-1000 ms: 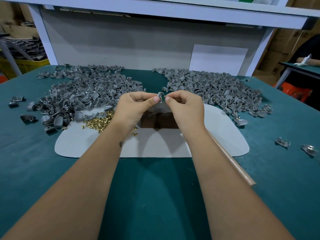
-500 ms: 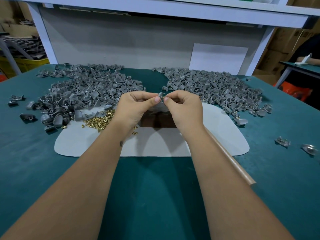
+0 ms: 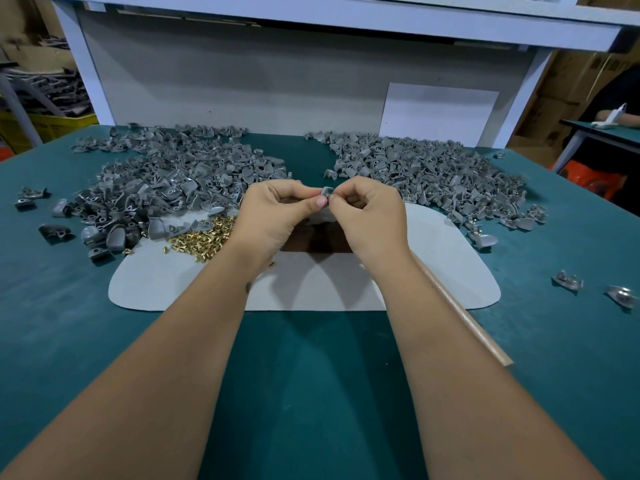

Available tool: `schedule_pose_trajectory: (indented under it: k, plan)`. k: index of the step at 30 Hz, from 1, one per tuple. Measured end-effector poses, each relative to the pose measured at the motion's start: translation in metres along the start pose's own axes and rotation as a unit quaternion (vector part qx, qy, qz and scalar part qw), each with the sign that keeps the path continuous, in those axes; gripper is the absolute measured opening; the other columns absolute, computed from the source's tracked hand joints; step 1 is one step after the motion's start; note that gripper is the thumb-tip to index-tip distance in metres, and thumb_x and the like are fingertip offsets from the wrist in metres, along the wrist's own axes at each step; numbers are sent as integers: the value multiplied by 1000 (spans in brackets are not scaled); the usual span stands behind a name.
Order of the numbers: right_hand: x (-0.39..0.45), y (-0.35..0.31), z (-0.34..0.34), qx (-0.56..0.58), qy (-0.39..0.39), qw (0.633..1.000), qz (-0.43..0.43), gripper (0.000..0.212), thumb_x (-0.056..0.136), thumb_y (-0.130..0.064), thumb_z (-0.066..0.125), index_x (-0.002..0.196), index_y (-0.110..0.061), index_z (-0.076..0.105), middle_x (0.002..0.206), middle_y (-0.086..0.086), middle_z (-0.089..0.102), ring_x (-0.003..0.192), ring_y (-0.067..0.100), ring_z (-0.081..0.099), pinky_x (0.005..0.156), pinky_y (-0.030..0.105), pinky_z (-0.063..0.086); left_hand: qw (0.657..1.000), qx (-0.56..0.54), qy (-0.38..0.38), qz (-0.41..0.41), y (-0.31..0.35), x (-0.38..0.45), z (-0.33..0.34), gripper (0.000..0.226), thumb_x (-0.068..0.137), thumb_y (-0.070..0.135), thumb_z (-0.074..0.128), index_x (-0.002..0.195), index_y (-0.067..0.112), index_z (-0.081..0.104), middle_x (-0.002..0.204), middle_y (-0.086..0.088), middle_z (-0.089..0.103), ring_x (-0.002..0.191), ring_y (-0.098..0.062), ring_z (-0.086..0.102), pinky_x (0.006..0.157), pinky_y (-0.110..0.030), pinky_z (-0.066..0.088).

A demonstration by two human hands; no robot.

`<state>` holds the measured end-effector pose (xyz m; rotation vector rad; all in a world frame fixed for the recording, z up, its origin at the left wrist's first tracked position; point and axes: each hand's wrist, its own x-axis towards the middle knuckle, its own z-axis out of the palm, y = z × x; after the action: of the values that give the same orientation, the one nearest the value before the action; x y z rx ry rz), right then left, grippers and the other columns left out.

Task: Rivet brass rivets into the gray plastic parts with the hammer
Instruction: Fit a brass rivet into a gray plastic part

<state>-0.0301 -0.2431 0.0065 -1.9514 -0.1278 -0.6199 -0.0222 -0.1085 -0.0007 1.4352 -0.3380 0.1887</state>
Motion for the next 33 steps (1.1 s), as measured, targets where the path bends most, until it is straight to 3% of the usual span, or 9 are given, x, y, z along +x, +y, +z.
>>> schedule_pose_trajectory:
  k: [4,6,9,12,17,22,26,31,33]
  plan:
    - [1,-2,-4,56,-16,998,22,8,82,-8,67,75,-4,68,75,15,68,69,15,56,69,33,49,996,69,19,59,5,0,2,25,78,-6,74,75,18,72,77,6,63,88,-15,62,88,-34,52]
    - [1,-2,-4,67,-19,997,31,8,82,-7,67,75,-4,68,72,14,65,67,14,53,66,30,45,987,129,29,87,5,1,3,23,78,-3,76,83,18,72,89,-1,61,101,-14,56,93,-22,47]
    - [0,-1,-4,46,-11,999,27,8,82,-6,66,74,-4,67,66,4,61,64,11,50,63,27,41,976,191,40,100,4,2,3,19,77,0,78,91,11,73,108,-19,61,110,-8,50,90,-6,38]
    - [0,0,-4,-12,-3,1000,-2,8,82,-10,65,74,-8,67,66,0,62,65,16,55,64,31,47,970,212,38,113,3,2,3,13,76,4,80,87,11,75,92,-2,64,101,-3,51,91,-9,39]
    - [-1,2,-3,-129,11,987,-101,7,83,-13,62,76,-13,65,67,-8,56,65,12,50,62,27,40,983,169,18,75,4,3,0,16,80,3,77,82,19,76,76,5,68,87,-16,63,92,-43,54]
    - [-1,2,-3,-149,18,978,-146,9,83,-7,60,77,-11,63,70,-8,53,66,9,45,58,23,29,998,62,-6,18,5,2,-1,26,80,-5,73,71,19,74,70,1,74,72,-15,71,79,-33,61]
    - [0,3,-2,-114,5,989,-93,11,85,-5,60,77,-12,63,71,-7,56,70,13,50,62,26,35,990,125,5,62,6,3,1,12,79,-2,77,86,7,75,78,-7,68,82,-18,64,85,-38,55]
    - [2,4,-2,-33,-20,999,-2,9,86,-5,61,80,-8,66,68,-3,60,72,20,56,70,36,48,983,164,15,78,2,4,1,20,74,5,82,89,18,75,90,-10,64,109,-32,60,101,-47,48]
    - [3,5,-3,-15,-20,1000,13,9,86,-5,61,80,-7,67,72,4,64,77,27,60,74,40,50,984,159,11,77,1,4,0,22,74,4,82,87,21,75,90,-8,65,105,-22,63,100,-42,51]
